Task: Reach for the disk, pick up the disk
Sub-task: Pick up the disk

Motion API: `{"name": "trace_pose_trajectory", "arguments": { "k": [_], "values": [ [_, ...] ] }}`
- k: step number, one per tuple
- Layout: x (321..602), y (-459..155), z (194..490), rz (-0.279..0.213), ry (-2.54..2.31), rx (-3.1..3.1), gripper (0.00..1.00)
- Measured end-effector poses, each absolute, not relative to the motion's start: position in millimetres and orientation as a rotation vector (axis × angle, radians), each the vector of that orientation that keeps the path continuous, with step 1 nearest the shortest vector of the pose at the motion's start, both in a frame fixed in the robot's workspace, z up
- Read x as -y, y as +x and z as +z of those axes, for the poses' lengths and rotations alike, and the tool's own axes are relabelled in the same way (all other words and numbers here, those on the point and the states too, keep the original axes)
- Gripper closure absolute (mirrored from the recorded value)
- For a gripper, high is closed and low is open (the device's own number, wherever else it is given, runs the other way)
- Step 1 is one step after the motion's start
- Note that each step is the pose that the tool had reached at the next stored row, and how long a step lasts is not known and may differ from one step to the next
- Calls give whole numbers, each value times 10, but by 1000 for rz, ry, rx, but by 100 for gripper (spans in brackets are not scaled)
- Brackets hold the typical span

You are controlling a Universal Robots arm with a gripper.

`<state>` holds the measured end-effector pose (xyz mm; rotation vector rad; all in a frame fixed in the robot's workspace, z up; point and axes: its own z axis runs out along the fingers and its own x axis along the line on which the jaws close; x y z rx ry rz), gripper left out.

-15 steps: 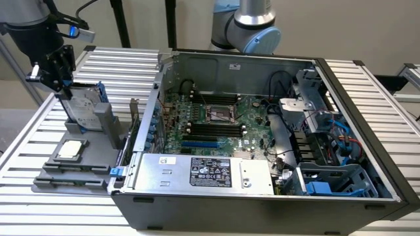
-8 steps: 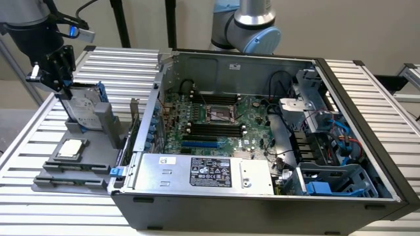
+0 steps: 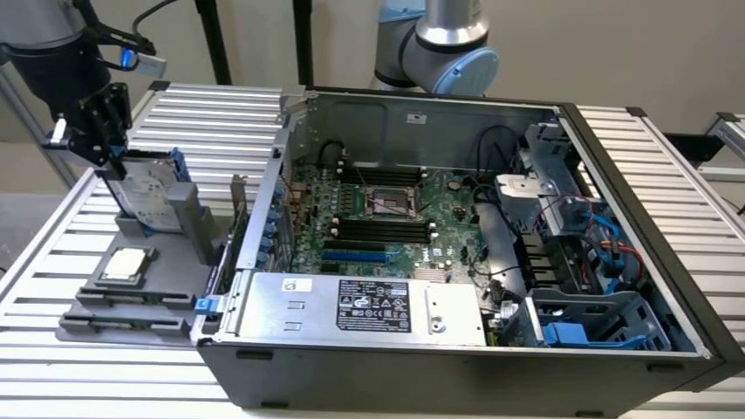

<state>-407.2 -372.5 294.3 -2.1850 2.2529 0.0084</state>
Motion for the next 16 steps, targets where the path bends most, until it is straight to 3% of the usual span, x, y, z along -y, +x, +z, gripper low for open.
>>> {"name": "trace_pose_trajectory", "arguments": {
  "k": [16],
  "values": [
    [3727, -4072, 2946, 8, -2185, -2253, 67]
  ]
}}
